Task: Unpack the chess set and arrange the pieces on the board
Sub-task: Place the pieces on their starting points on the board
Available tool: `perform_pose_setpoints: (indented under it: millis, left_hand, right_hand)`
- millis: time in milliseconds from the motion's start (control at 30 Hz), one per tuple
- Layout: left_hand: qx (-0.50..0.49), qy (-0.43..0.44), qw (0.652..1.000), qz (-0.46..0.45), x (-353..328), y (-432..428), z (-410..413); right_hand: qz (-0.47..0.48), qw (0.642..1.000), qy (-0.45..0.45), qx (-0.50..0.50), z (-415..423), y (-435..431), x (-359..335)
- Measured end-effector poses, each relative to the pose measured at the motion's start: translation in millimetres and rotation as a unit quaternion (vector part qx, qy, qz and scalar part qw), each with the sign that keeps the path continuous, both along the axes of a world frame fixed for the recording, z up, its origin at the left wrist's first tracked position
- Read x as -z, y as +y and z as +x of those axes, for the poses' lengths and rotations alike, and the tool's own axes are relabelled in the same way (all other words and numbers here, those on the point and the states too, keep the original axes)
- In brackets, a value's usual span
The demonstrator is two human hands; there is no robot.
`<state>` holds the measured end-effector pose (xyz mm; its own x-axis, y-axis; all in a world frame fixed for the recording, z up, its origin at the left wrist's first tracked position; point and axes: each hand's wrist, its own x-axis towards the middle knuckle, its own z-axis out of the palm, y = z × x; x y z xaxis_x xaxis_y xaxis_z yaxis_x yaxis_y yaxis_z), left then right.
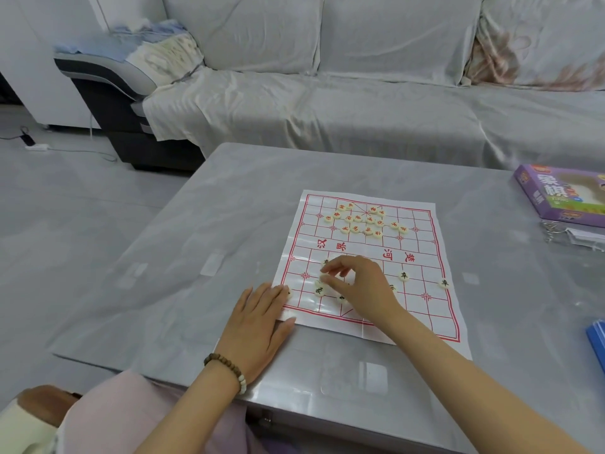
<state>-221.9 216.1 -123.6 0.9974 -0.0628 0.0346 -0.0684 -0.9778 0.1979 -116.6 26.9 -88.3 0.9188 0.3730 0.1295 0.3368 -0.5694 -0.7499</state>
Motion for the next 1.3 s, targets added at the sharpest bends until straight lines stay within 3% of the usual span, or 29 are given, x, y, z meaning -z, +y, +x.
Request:
perform_pose_setpoints:
  millis: [100, 200, 433, 633, 1300]
  left_hand:
    - [-0.014, -0.029, 0.999, 0.002, 2, -1, -5]
    - [-0.011, -0.042, 0.997, -0.065, -2, -2, -4]
    - [-0.041, -0.068, 0.977, -0.198, -7, 12, 27]
    - [-0.065, -0.061, 0.972, -0.219, -6, 19, 32]
    - [-0.079, -0.071, 0.965, -0.239, -6, 25, 14]
  right_hand:
    - [0.004, 0.999, 0.023, -0.032, -16, 0, 3]
    - [-0.011, 0.997, 0.034, -0.065, -28, 2, 7]
    - [-0.072, 0.994, -0.059, -0.055, -33, 4, 19]
    - [-0.077, 0.99, -0.112, -0.03, -47, -1, 31]
    - [-0.092, 0.99, -0.103, -0.03, -51, -1, 30]
